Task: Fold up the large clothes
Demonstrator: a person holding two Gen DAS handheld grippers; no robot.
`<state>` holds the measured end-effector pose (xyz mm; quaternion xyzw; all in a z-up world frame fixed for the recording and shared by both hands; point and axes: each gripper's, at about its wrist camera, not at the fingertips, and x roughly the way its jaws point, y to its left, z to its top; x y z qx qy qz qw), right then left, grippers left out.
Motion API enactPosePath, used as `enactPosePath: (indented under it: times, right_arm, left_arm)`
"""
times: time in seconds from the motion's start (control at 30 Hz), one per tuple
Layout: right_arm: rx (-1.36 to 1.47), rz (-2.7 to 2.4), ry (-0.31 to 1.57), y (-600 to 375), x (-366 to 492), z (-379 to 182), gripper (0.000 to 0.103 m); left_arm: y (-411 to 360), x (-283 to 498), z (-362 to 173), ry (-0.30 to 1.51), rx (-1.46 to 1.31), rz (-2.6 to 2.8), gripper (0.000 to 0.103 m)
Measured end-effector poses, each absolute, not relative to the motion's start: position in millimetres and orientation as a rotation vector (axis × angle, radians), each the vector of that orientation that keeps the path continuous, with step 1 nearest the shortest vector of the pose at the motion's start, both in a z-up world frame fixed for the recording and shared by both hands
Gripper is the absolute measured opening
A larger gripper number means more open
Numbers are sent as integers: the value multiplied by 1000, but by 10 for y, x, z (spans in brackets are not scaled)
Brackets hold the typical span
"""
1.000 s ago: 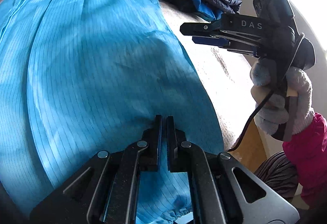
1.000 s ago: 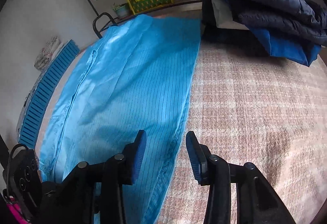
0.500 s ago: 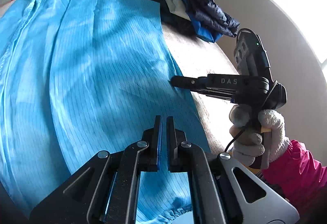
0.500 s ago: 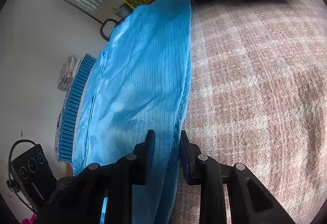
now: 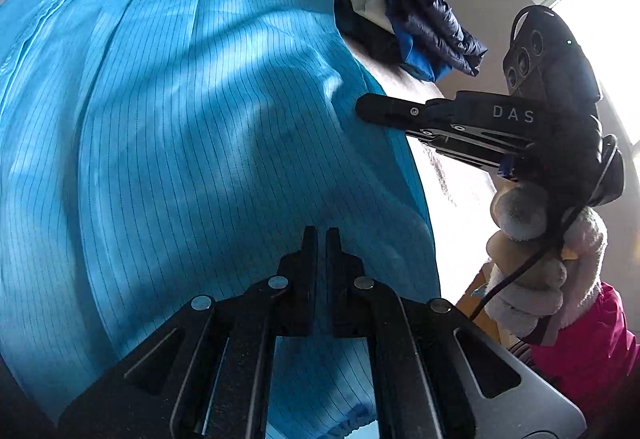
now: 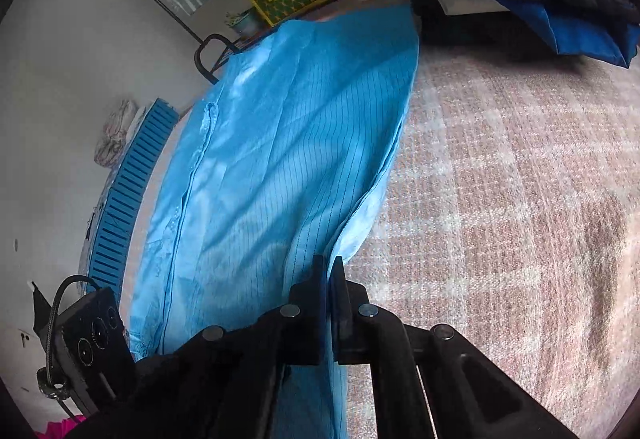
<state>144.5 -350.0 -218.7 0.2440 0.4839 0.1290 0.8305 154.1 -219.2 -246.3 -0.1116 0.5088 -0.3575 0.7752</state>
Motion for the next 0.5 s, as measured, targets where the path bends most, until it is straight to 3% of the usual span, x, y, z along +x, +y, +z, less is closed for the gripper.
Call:
enactPosePath:
  times: [0.07, 0.13, 0.17, 0.3, 0.43, 0.5]
  right_arm:
    - [522, 244, 1015, -3569, 1472, -2203, 15]
    - [562, 197, 1009, -3723, 1489, -2285, 42]
    - [605, 186, 1012, -3816, 1482, -2350, 42]
    - [705, 156, 1047, -3986, 1591, -2597, 37]
    - [646, 169, 1067, -3857, 1651, -2560, 2]
    - [566, 151, 1063, -3742, 1655, -2451, 0]
  left_arm:
    - [-2179, 1483, -2436, 1094, -237, -786, 0]
    - [-2225, 1422, -2442, 1098, -215, -807, 0]
    - [-2258, 1395, -2459, 1100, -203, -814, 0]
    - [-2379, 1369, -2603, 1128, -178, -810, 0]
    - [-2408, 1381, -2608, 1115, -192, -816, 0]
    - [-2441, 1397, -2616, 1124, -217, -832, 0]
